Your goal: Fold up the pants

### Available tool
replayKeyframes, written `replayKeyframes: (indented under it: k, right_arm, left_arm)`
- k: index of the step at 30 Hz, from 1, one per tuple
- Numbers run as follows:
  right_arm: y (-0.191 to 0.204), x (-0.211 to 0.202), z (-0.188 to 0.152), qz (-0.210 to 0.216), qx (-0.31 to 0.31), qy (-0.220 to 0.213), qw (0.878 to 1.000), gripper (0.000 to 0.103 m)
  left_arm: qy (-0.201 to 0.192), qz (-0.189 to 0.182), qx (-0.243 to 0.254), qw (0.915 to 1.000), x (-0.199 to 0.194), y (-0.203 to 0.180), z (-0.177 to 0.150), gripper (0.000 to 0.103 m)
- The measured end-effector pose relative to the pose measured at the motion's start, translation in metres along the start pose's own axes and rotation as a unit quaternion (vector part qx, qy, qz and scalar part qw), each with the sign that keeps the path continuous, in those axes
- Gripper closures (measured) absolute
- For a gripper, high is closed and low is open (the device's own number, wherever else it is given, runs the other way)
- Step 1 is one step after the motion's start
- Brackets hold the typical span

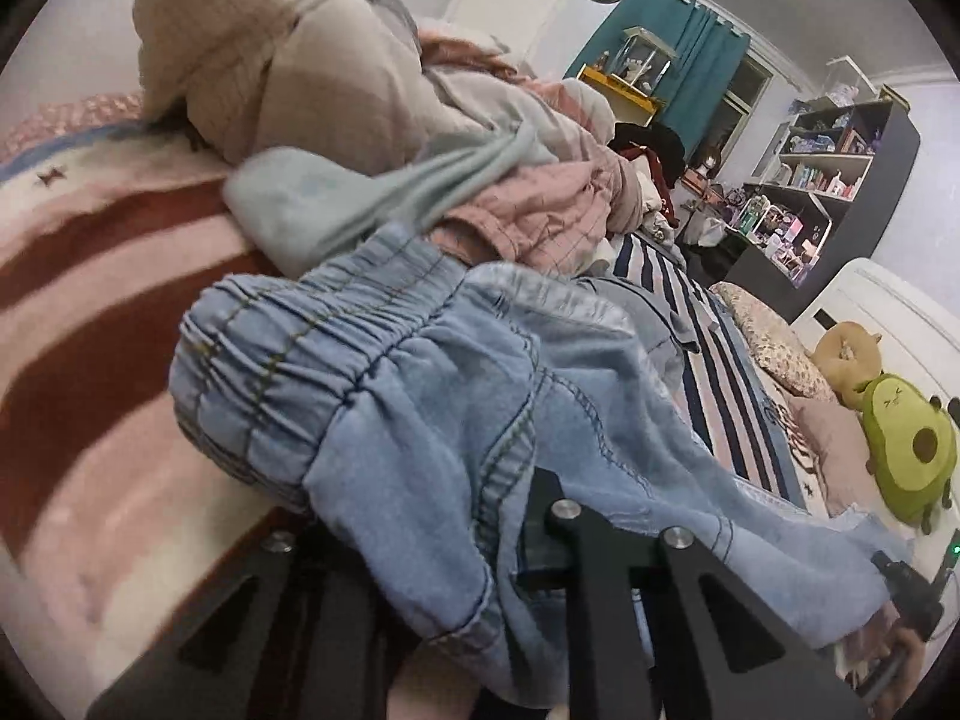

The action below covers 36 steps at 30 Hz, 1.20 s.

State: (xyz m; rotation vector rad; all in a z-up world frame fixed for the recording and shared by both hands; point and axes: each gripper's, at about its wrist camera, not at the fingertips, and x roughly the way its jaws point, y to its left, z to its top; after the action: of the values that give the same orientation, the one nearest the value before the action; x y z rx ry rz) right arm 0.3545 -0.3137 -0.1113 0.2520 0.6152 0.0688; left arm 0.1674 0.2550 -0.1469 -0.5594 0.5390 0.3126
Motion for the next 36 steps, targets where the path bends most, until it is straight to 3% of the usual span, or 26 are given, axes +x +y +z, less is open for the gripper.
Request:
replayKeyframes:
  k: [12,16,18,20,22,25,27,28,34,36]
  right_arm:
    - [-0.005,-0.095,-0.066,0.038,0.019,0.022,0.999,0.101]
    - [-0.015,-0.116,-0.094,0.039,0.033,0.038,0.998,0.100]
    - [-0.020,-0.115,-0.102,0.031,0.031,0.046,0.998,0.095]
    - [-0.033,-0.114,-0.107,0.027,0.053,0.050,0.997,0.079]
    - [-0.047,-0.118,-0.110,0.021,0.074,0.041,0.996,0.061]
    - [-0.062,-0.124,-0.110,0.008,0.070,0.027,0.997,0.055]
    - [-0.071,-0.122,-0.106,0.011,0.063,0.027,0.998,0.047]
    - [-0.073,-0.119,-0.104,0.015,0.060,0.032,0.998,0.041]
    - [-0.085,-0.099,-0.093,0.020,0.055,0.024,0.998,0.041]
    - [-0.087,-0.094,-0.091,0.040,0.066,0.027,0.997,0.048]
  left_arm:
    - [0.010,0.044,0.021,0.9988,-0.069,0.045,-0.015,0.090]
    - [0.055,0.075,0.064,0.9936,-0.067,0.043,-0.020,0.086]
    - [0.065,0.090,0.086,0.9901,-0.070,0.036,-0.025,0.076]
    - [0.064,0.089,0.096,0.9894,-0.078,0.033,-0.028,0.056]
    - [0.054,0.090,0.100,0.9894,-0.091,0.028,-0.030,0.048]
    - [0.035,0.121,0.108,0.9862,-0.109,0.019,-0.032,0.045]
    - [0.019,0.132,0.102,0.9858,-0.122,0.013,-0.031,0.038]
    - [0.011,0.131,0.102,0.9862,-0.128,0.010,-0.031,0.032]
    - [0.015,0.075,0.127,0.9890,-0.134,-0.034,-0.038,0.031]
    - [0.026,0.052,0.122,0.9909,-0.126,-0.046,-0.043,0.031]
